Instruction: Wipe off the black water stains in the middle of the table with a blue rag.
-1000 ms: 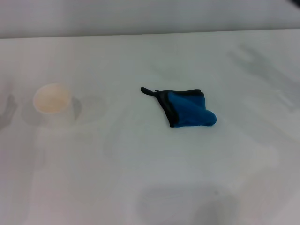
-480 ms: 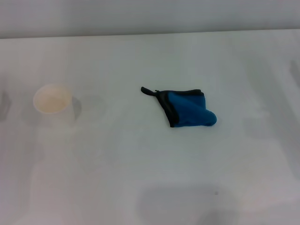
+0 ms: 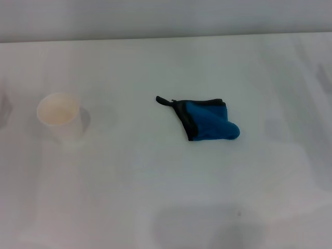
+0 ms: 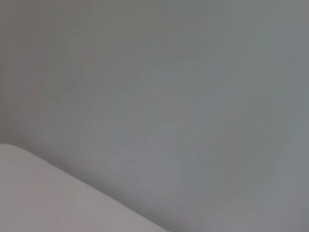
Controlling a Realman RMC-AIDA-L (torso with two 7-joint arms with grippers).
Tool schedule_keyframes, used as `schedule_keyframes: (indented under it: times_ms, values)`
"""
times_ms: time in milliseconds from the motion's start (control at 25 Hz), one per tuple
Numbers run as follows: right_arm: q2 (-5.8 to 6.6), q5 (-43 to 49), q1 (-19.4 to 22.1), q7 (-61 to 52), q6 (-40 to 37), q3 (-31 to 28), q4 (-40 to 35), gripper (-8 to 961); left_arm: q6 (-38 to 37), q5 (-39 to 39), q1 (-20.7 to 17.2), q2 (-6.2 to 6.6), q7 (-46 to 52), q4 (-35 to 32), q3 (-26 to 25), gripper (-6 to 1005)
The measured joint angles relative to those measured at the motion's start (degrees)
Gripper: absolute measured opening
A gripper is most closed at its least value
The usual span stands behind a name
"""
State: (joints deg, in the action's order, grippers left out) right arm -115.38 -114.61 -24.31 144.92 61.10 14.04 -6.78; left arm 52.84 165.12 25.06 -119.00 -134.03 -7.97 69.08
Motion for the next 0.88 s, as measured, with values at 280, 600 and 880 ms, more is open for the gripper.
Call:
schedule_keyframes:
  times_ms: [280, 600, 880]
  values:
    - [-0.02, -0.89, -1.42, -0.66, -1.36, -0.08, -0.61, 837, -0.08, 2.53, 0.88, 0.00, 0.00, -0.03, 0.00, 890]
    - [-0.02, -3.21, -1.56, -1.06, -1.58, -0.14, -0.14, 837, -0.28, 2.65, 2.44, -0.13, -3.55, 0.00, -0.08, 890]
    - [-0.02, -3.26, -1.53, -1.24, -1.80, -0.15, -0.05, 837, -0.43, 2.67, 3.20, -0.18, -4.21, 0.28, -0.10, 891]
